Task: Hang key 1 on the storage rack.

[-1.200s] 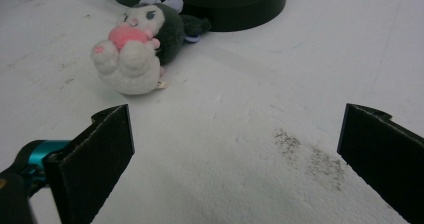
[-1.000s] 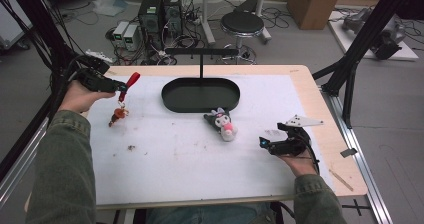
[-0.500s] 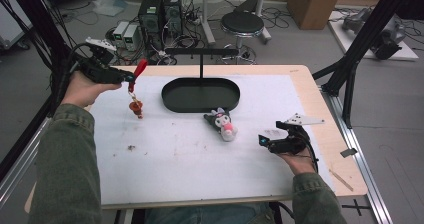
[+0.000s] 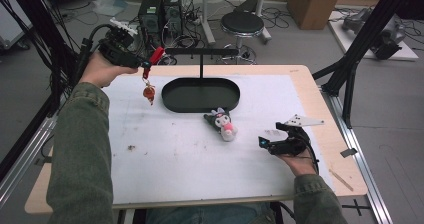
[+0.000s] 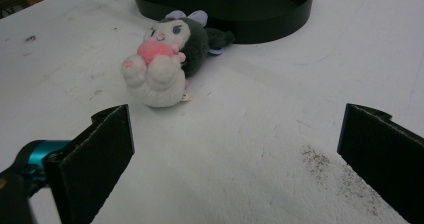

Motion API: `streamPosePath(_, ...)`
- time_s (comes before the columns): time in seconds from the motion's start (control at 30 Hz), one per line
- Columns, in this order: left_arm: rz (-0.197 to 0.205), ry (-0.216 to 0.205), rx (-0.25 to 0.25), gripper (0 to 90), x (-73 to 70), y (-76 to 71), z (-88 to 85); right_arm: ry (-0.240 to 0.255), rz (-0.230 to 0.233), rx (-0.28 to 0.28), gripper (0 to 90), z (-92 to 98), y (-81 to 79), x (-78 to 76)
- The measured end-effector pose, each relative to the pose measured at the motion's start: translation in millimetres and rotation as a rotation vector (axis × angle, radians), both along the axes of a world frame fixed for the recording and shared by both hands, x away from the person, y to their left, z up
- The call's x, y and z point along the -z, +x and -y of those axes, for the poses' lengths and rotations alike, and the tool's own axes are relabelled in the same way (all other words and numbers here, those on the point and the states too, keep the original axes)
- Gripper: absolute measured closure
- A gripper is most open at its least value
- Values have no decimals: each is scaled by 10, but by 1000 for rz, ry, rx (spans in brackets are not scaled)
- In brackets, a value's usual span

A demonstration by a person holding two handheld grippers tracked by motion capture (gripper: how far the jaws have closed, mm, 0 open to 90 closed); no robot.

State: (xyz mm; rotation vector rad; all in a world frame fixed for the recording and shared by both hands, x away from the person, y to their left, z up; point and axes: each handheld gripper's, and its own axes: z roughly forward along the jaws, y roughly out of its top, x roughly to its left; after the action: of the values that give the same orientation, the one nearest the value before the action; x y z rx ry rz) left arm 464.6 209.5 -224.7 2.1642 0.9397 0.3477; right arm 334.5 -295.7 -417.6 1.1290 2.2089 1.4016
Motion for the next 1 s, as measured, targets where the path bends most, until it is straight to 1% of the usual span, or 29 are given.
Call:
streamPosePath(0.07,-8,-4,3,746,-15,49,55,8,2,2,6,20,-7,-4)
streamPosePath(0.1,-8,-4,3,746,-15,49,55,8,2,2,6,20,-7,-4)
streamPosePath(0.13,-1,6,21,746,-35,74,133,10,2,4,6,22,-8,-3)
streamPosePath(0.17,7,10,28,746,-43,87,174,8,2,4,6,22,-8,-3)
streamPosePath(0.2,7,19,41,746,-54,103,208,8,2,3,6,20,-8,-2)
streamPosePath(0.23,7,19,41,746,-54,103,208,8,2,3,6,20,-8,-2)
streamPosePath(0.27,10,17,51,746,-60,133,275,6,3,2,6,14,-9,-1)
streamPosePath(0.3,10,17,51,746,-60,133,275,4,0,0,5,14,-12,-3)
streamPosePath(0.4,9,27,61,746,-77,230,339,-6,1,-2,6,18,-21,-15)
streamPosePath(0.43,14,26,67,746,-92,260,368,-1,3,-2,6,23,-31,-21)
streamPosePath(0.47,16,33,76,746,-114,299,402,6,4,1,6,33,-42,-24)
streamPosePath(0.53,24,50,74,746,-146,356,446,5,5,1,6,47,-41,-17)
streamPosePath(0.57,29,46,67,746,-160,380,470,3,4,6,5,51,-40,-13)
streamPosePath(0.63,31,47,73,746,-178,405,483,3,4,6,6,52,-37,-9)
streamPosePath(0.67,28,51,74,746,-203,449,516,2,0,5,6,51,-38,-7)
streamPosePath(0.7,28,51,74,746,-203,449,516,2,0,5,6,51,-38,-7)
streamPosePath(0.73,19,89,68,746,-215,490,550,-1,-7,8,5,54,-47,0)
streamPosePath(0.77,19,89,68,746,-215,490,550,-1,-8,8,5,58,-46,4)
streamPosePath(0.8,20,103,64,746,-216,511,561,-1,-8,8,5,58,-46,4)
streamPosePath(0.83,22,94,60,746,-215,541,572,-2,-8,14,6,74,-47,9)
streamPosePath(0.9,23,89,55,746,-199,572,587,1,-8,15,6,87,-50,12)
streamPosePath(0.97,19,93,53,745,-186,588,597,0,-7,16,6,93,-52,14)
streamPosePath(1.0,17,101,40,746,-165,623,612,1,-15,22,6,97,-63,17)
